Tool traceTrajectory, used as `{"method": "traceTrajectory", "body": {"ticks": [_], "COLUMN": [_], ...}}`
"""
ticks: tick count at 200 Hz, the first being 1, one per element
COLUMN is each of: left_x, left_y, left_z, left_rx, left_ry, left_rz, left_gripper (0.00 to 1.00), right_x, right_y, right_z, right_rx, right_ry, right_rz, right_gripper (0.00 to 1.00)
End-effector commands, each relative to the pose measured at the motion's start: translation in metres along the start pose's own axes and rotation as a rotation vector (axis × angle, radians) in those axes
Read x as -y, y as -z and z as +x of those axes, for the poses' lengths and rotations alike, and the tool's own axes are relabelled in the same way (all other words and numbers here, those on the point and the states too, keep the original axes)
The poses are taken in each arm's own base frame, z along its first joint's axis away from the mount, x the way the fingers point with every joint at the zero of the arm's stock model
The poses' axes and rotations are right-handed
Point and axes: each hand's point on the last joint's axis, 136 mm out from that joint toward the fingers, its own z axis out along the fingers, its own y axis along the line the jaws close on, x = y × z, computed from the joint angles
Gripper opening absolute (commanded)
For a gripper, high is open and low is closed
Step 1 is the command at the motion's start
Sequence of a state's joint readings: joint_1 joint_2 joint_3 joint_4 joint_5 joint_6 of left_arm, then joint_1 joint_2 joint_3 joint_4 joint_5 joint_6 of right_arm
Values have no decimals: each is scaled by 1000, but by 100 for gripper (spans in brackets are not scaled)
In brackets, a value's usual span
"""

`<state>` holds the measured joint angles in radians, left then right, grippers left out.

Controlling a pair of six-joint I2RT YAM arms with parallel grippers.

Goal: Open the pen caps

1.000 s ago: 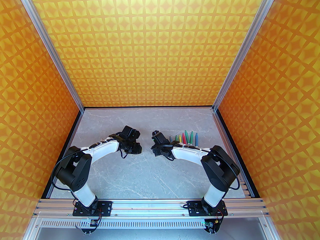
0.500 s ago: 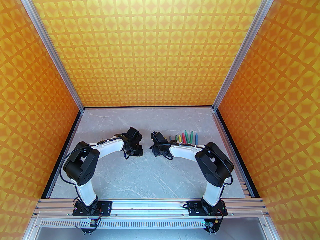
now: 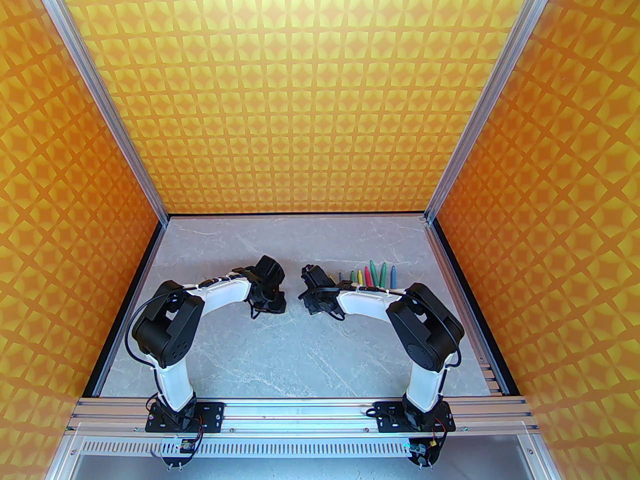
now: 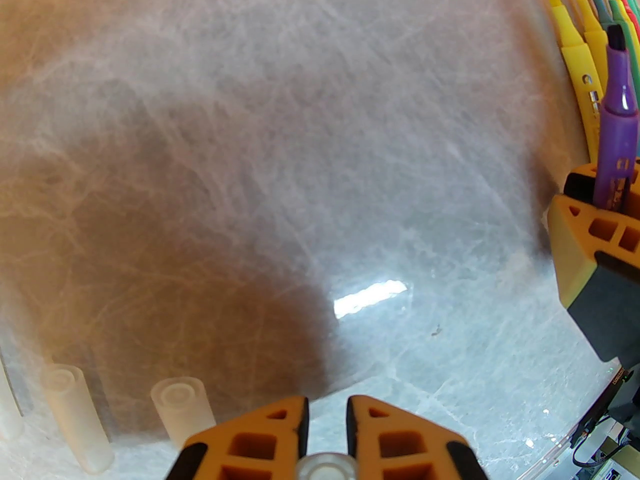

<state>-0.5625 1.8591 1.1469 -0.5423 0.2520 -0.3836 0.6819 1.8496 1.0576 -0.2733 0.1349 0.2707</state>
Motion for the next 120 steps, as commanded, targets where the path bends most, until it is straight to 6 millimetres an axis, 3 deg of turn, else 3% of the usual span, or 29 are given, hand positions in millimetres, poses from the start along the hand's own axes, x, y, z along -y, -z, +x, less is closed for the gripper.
{"method": "traceTrajectory", "body": {"ticks": [1,51,120], "left_x": [0,-2,-2], "left_y": [-2,-6,-6], "left_z": [-2,-1,-1], "left_rx": [-4,-12,-13], "left_ry": [-13,-10,-14], "left_rz": [-19,-24,-26], "left_gripper": [18,22,24], "right_x": [4,6,8], "right_y": [-4,-5,-2], "right_z": [-7,-6,-5], "right_rx": [11,4,3], "right_ry": [9,11,14], "right_rz": [24,35,46], "right_gripper": [18,26,29]}}
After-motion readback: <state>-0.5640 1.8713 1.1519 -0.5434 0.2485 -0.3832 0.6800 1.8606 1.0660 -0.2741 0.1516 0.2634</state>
